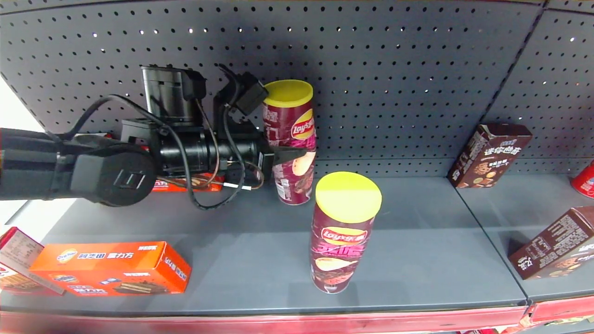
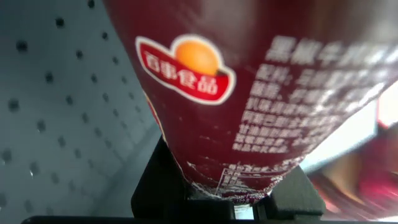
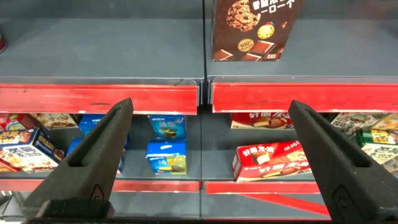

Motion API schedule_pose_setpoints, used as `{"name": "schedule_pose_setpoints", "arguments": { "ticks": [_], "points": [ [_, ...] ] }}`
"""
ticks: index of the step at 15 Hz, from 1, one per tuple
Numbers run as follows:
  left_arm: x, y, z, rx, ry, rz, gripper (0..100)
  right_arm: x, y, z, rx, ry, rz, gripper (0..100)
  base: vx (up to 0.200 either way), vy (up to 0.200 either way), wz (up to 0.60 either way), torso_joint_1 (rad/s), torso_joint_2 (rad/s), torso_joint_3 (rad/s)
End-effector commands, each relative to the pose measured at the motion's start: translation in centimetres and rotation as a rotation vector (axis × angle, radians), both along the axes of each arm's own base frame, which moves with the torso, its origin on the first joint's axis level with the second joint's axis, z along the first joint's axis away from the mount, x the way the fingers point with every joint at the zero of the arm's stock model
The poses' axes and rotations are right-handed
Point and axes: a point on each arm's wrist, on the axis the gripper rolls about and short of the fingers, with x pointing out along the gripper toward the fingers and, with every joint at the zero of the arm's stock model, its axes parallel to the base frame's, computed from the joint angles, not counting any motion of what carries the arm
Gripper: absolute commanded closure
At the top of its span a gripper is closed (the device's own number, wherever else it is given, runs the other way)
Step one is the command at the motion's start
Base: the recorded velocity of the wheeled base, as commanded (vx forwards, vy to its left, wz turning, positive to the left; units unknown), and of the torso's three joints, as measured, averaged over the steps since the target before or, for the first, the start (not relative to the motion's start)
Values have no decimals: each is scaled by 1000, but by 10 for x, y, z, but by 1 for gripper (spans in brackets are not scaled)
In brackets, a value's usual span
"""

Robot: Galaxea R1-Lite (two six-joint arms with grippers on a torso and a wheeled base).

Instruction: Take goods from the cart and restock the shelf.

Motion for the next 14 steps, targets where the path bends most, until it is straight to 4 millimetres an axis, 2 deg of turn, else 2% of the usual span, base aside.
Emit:
{"name": "schedule_pose_setpoints", "arguments": {
  "ticks": [1, 7, 14],
  "points": [
    [24, -10, -19, 18, 19, -1, 100, 0, 0, 0, 0, 2, 0, 0, 0, 0, 0, 0, 0, 0],
    [47, -22, -29, 29, -9, -12, 100, 0, 0, 0, 0, 2, 0, 0, 0, 0, 0, 0, 0, 0],
    [52, -28, -44, 52, -8, -26, 100, 0, 0, 0, 0, 2, 0, 0, 0, 0, 0, 0, 0, 0]
  ]
}}
